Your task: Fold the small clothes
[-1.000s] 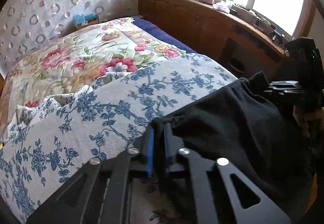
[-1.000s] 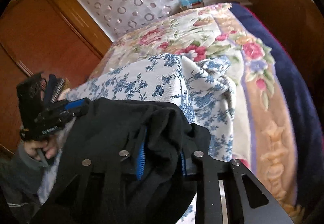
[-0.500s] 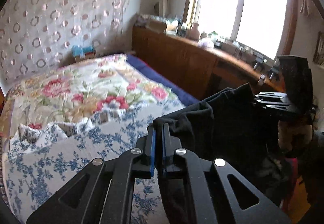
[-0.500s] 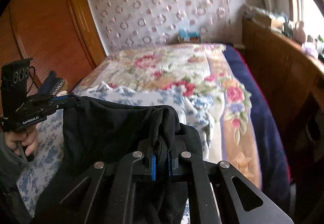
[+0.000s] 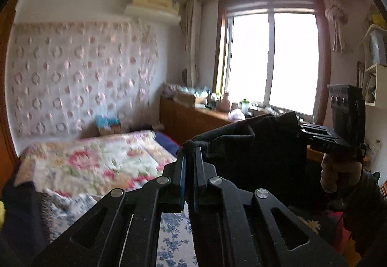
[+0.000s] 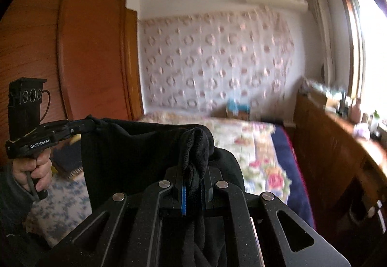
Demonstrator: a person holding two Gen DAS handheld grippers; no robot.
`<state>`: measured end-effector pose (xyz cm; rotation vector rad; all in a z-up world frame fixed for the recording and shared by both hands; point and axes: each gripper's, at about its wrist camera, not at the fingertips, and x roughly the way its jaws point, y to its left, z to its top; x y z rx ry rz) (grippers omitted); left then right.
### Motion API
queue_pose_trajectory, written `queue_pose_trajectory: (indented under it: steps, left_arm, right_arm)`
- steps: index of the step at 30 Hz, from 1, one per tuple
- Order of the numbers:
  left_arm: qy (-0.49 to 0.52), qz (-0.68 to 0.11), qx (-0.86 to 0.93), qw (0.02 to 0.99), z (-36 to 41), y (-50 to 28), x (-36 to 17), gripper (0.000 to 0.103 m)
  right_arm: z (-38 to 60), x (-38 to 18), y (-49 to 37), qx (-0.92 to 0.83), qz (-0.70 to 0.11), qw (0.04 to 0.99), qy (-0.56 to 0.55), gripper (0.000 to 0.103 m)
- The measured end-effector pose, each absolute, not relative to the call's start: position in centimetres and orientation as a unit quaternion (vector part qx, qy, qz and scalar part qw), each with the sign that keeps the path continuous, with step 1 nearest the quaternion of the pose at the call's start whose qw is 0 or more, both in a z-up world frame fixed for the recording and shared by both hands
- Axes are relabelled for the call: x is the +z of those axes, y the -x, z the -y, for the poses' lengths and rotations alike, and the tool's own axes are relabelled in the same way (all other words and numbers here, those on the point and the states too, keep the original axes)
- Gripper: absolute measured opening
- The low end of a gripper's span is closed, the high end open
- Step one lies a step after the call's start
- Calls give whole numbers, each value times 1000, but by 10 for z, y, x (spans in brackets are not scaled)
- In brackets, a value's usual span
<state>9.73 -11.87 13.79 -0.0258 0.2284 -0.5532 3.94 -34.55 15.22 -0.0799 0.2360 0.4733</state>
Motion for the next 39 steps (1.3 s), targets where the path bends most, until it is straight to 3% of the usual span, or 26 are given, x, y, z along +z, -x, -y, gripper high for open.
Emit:
queue_pose_trajectory:
  steps: [7, 15, 22, 29, 39]
  left_arm:
    - [10, -63, -236, 970, 71, -45, 164, 5]
    - [-3, -64, -190, 980, 18, -42, 166, 5]
    - [-1, -155, -136, 979, 0, -141, 90, 5]
    - [-5, -263, -109, 959, 4, -253, 4, 5]
    - [-24, -300, -104, 948, 18, -296, -26, 7]
  right_arm:
    - [311, 161, 24, 255, -66, 963, 55, 7]
    - [295, 153, 23, 302, -60, 948, 81, 7]
    - [295, 124, -95, 317, -136, 934, 95, 7]
    - [271, 46, -240, 295, -246, 918, 97, 7]
    - [247, 18, -340, 250, -319, 908, 108, 7]
